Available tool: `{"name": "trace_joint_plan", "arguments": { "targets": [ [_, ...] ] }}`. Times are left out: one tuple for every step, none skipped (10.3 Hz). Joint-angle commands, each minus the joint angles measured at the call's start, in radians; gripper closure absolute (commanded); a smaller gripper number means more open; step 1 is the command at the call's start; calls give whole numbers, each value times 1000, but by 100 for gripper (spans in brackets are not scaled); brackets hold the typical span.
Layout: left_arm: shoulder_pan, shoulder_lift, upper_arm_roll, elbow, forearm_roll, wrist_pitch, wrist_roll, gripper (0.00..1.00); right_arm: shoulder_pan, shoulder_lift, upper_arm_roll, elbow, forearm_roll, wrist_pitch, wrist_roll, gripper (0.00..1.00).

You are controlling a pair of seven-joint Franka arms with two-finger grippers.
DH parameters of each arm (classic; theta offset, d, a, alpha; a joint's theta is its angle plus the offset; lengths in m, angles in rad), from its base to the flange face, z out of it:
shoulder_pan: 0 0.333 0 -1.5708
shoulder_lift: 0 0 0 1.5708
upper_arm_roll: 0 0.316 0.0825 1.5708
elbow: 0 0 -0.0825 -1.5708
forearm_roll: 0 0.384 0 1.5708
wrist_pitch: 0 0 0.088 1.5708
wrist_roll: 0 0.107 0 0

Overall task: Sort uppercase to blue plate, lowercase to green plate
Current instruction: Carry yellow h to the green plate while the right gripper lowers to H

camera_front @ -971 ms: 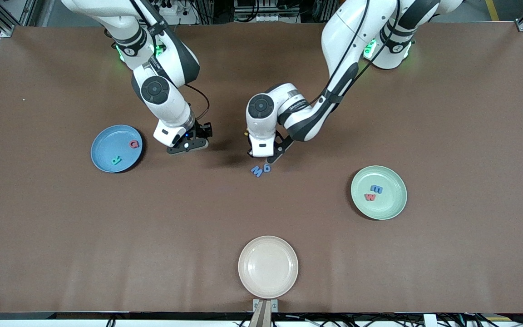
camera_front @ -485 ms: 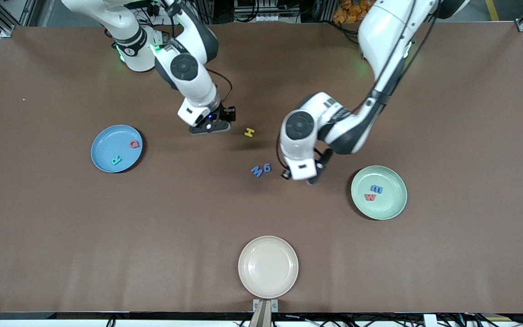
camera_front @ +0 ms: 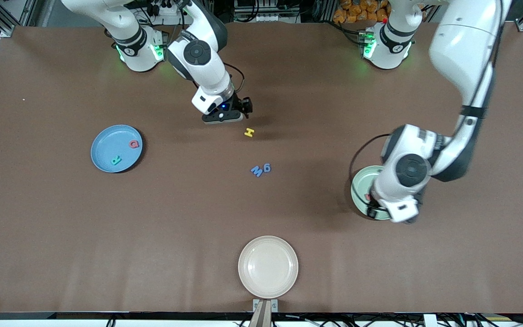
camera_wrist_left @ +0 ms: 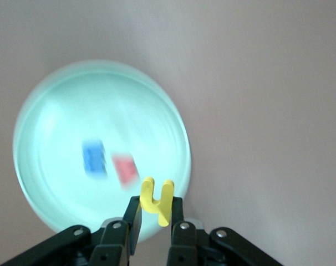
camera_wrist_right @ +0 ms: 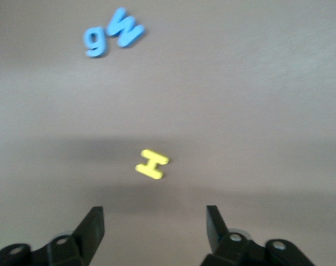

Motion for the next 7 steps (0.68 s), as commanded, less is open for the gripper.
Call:
{"name": "trace_joint_plan", "arguments": {
  "targets": [
    [65, 15, -18, -20, 10, -54, 74, 100, 20, 106, -6, 38, -30, 60, 114, 15],
    [79, 30, -18, -22, 3, -70, 105, 100, 20, 111, -12, 39, -35, 60, 186, 14],
    [79, 38, -18, -25, 3, -86, 123, 100, 21, 114, -12, 41, -35, 60, 265, 14],
    [74, 45, -18, -25, 3, -104, 132, 100, 36, 130, -14, 50, -52, 58, 340, 10],
    [67, 47, -20, -25, 3, -117, 140, 100, 40, 156, -15, 62, -93, 58, 409, 10],
    [65, 47, -20, -25, 2, -130, 140, 100, 46, 184, -15, 87, -143, 52, 491, 10],
    [61, 47, -20, -25, 3, -146, 142, 24, 61, 212, -18, 111, -203, 43, 583, 10]
  ]
}}
